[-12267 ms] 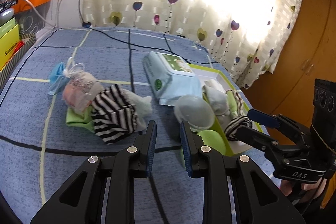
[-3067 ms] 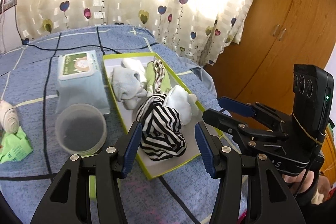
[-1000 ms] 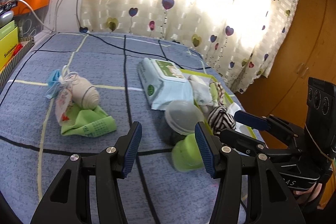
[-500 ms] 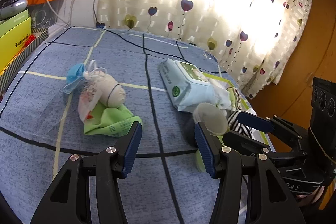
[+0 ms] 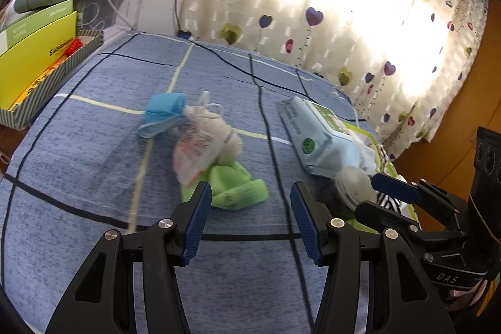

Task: Organize soft objects
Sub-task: 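Move both grippers toward the green cloth and plastic bag on the bed, then grasp the clear printed plastic bag with the left gripper and lift it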

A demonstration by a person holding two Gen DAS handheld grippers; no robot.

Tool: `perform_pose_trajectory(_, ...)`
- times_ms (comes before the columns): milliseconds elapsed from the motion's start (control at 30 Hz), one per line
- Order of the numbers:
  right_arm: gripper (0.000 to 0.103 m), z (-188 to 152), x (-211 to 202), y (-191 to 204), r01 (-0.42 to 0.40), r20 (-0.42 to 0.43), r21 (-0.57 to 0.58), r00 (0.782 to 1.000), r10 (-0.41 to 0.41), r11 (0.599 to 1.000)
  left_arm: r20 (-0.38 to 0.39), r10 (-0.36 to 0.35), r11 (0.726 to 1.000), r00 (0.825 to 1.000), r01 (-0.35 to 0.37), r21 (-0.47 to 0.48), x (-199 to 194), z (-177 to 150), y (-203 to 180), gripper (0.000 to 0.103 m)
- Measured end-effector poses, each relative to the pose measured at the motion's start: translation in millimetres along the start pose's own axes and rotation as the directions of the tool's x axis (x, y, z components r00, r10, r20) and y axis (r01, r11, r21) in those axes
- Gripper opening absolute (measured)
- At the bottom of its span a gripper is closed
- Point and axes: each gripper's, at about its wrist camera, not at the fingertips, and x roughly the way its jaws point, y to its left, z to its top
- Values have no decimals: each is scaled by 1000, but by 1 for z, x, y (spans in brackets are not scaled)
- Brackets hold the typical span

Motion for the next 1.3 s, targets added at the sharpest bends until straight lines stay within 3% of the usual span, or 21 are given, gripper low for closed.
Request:
perform_pose_trajectory(200,58,4,7,3,-8,-5,-6,1000,8,1000,0,36,999,999,-36,-28,6,8,18,54)
perform_pose_trajectory(600,58,12,26,1,-16,-23,3,1000,16,1000,-72,104,994,992,-105,-16,49,19,32,54)
perform_pose_trajectory(867,58,19,41,-1,-27,-29,16,999,27,1000,-45,144,990,989,-144,1,61,34,39,54)
perform_pose_trajectory(933,58,22,46,-1,-27,-34,21,999,28,999,-45,133,991,990,-133,4,62,35,40,48)
perform_pose_trajectory(1000,58,24,49,1,-26,-39,20,999,27,999,-68,126,992,990,-126,-1,66,34,42,29)
perform_pose_trajectory(1300,58,35,65,15,-18,-64,16,998,19,1000,-40,76,997,996,-76,-4,40,26,47,26)
